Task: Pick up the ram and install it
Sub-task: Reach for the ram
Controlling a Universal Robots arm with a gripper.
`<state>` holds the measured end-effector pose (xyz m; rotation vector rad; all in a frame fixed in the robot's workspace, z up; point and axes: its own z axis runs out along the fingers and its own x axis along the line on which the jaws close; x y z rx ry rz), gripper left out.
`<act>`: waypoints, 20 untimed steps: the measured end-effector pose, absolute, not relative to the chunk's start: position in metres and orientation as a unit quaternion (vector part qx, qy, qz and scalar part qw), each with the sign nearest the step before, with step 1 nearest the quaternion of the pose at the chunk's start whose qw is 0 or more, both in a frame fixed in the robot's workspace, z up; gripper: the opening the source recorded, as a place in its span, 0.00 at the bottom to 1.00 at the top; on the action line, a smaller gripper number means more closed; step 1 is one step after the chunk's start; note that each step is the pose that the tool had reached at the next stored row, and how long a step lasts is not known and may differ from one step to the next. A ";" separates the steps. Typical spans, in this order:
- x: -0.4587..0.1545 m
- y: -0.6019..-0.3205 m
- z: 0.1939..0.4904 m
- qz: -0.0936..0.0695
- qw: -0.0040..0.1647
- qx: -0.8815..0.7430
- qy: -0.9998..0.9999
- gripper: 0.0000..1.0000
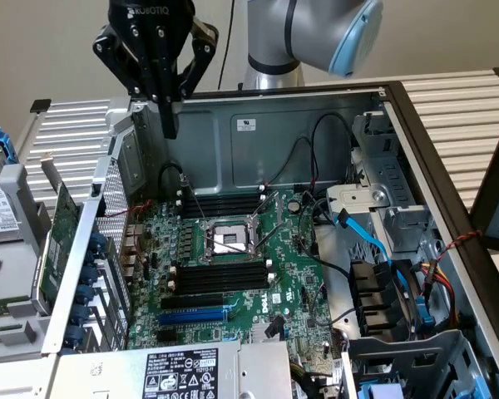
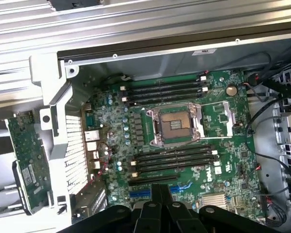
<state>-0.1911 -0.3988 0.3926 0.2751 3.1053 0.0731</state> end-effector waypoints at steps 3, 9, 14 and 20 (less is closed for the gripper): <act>-0.205 -0.399 0.393 0.023 0.012 0.088 0.996 0.11; -0.232 -0.399 0.393 0.023 0.011 0.088 0.996 0.11; -0.255 -0.399 0.393 0.023 0.010 0.088 0.996 0.11; -0.282 -0.400 0.393 0.023 0.009 0.088 0.996 0.11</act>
